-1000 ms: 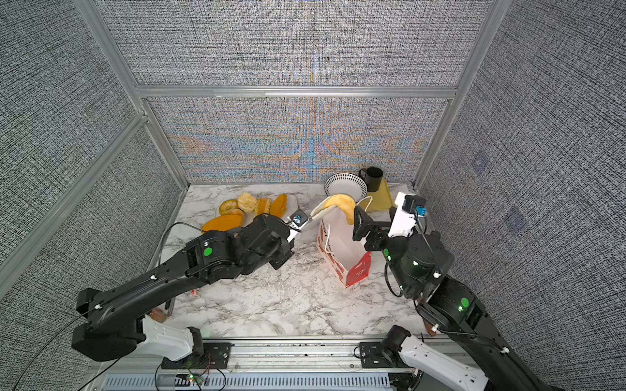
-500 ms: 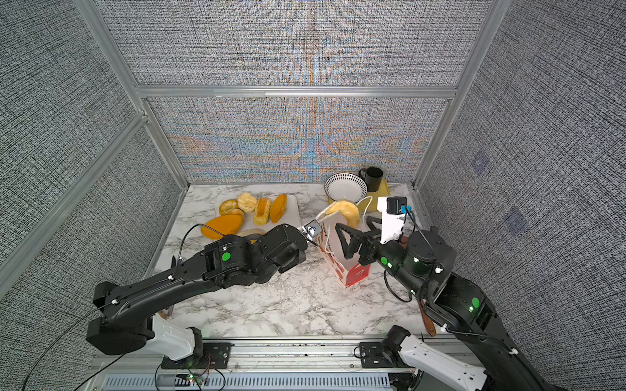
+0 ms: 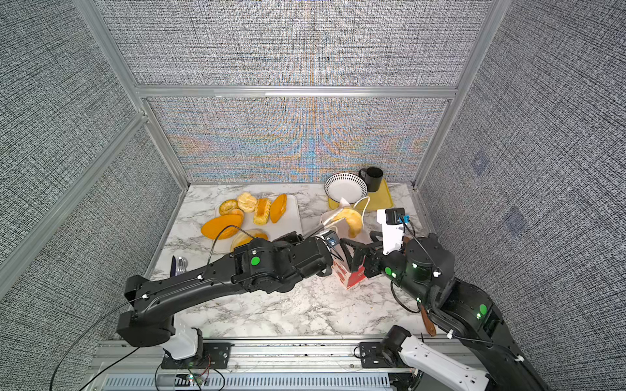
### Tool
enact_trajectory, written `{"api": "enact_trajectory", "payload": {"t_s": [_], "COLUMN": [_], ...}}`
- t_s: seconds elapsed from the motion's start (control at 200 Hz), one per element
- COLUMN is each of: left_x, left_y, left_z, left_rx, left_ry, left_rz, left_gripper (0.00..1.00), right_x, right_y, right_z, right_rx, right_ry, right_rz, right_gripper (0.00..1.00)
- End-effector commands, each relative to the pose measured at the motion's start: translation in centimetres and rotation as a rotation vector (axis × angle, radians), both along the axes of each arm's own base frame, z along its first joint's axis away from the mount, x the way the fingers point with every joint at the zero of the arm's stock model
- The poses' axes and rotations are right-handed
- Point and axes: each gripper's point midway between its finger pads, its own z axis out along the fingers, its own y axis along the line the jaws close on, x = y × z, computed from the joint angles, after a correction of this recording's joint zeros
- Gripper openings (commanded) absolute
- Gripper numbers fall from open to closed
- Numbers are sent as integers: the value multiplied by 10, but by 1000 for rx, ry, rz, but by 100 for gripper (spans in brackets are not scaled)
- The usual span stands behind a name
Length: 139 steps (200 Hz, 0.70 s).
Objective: Pack bread into a paper bag
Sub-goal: Place the fake bread in the paper bag.
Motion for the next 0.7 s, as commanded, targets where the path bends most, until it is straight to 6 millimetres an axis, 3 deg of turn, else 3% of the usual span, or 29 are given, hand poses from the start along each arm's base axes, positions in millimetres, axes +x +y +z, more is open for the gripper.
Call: {"api": "enact_trajectory", "payload": {"t_s": [0.0,0.285,0.505,0.691], "left_x": [3,-5,-11,-16], "left_y": [13,16,11,3], "left_z": [7,2,3,9], "left_rx": [38,38,-21,-94], "left_ry": [-54,-25,17,38], "left_rz": [57,45,9,-35], "left_gripper": [2,2,36,51], "right_x": [-7,-6,-2,0], "right_y": [-6,-8,-6,-4], "right_z": [11,10,6,5], "right_rx": [30,31,21,20], "right_ry": [-31,-36,-32,-32], "right_rz": [5,-10,-15,-17], "right_gripper": [99,99,99,99]}}
